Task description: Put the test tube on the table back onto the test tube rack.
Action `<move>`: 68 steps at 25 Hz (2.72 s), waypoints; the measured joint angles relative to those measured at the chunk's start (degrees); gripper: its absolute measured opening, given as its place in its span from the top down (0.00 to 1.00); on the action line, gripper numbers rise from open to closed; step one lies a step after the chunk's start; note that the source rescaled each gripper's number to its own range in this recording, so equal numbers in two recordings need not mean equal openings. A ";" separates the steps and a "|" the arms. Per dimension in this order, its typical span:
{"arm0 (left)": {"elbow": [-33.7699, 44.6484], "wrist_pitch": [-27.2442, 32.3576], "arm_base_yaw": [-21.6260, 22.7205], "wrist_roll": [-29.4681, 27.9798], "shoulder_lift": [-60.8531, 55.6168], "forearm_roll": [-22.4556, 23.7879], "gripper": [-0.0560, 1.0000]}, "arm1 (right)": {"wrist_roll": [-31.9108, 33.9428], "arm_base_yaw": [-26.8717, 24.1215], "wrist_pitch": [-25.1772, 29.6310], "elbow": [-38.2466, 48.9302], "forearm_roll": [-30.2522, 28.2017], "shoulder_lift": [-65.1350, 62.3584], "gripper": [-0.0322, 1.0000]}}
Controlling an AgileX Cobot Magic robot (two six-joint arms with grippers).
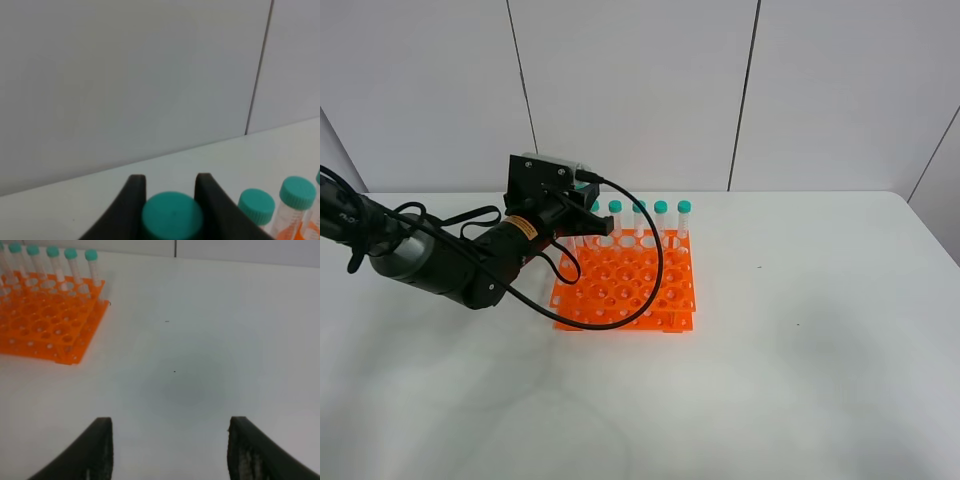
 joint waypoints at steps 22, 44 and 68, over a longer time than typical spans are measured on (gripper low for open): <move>-0.04 -1.20 0.00 -2.82 4.13 0.80 0.95 | 0.00 0.00 0.00 0.00 0.00 0.00 0.44; -1.76 3.05 0.00 -2.76 5.18 3.58 0.95 | 0.00 0.00 0.00 0.00 0.04 0.00 0.44; -1.76 3.12 0.00 -3.59 3.45 4.83 0.62 | 0.00 0.00 0.00 0.00 0.13 0.00 0.44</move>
